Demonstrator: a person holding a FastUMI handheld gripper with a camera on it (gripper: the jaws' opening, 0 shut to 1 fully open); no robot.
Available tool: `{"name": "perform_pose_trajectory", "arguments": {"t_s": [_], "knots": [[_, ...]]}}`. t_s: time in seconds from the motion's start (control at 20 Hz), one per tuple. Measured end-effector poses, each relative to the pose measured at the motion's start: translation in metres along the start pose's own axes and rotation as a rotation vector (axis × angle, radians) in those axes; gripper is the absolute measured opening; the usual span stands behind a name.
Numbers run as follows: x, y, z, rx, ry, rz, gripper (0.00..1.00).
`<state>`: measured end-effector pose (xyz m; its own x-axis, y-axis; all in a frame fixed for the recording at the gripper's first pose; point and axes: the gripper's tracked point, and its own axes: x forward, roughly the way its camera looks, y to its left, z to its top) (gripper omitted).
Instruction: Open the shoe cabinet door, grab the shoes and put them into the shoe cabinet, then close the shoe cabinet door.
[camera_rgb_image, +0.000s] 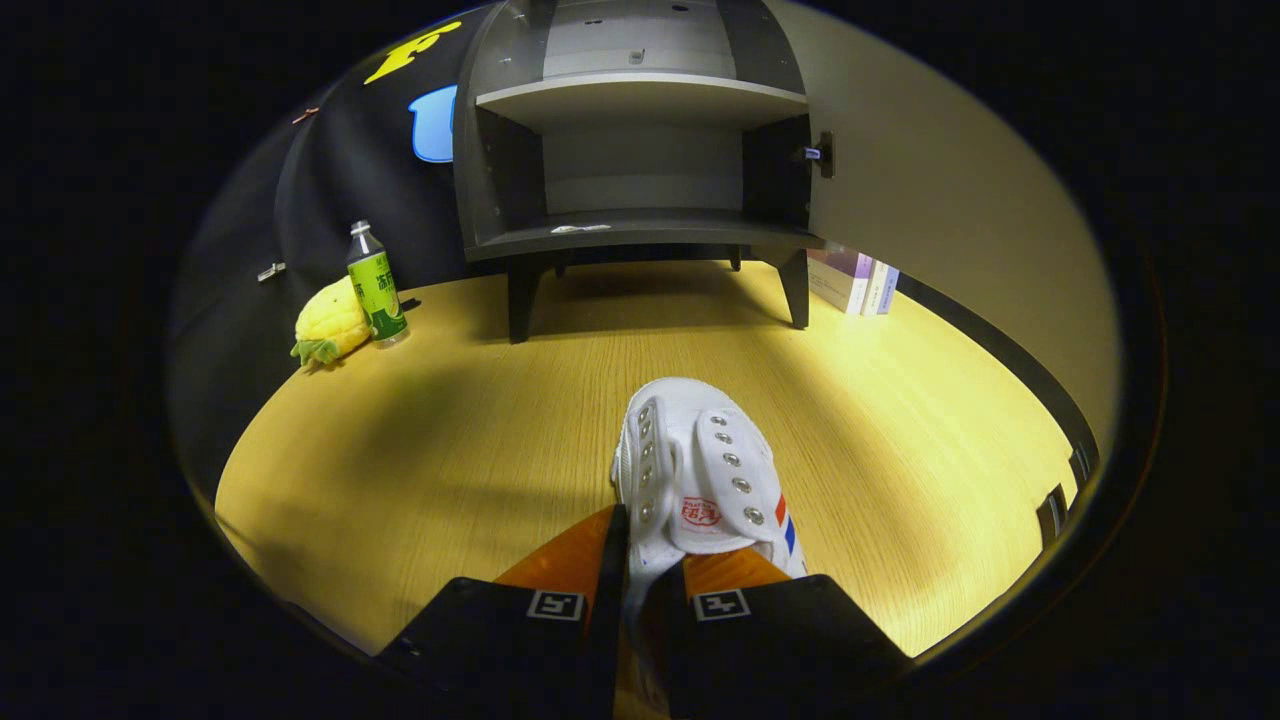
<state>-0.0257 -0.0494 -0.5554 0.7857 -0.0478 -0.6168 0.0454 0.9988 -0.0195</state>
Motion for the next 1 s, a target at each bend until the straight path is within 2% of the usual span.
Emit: {"name": "perform_pose_trajectory", "arguments": {"t_s": [0.05,0.45,0.6,0.8,1.0], "knots": [[0.002,0.001,0.001,-0.005,-0.004,-0.001,0.06],[0.0,-0.004,0.007,-0.031,0.046,0.044,0.05],[-0.016,-0.003,0.021,-0.045,0.042,0.072,0.04],[-0.044,-0.011,0.063,-0.021,-0.003,0.112,0.04],[-0.081,-0.007,0.125,-0.056,-0.083,0.181,0.04]]}}
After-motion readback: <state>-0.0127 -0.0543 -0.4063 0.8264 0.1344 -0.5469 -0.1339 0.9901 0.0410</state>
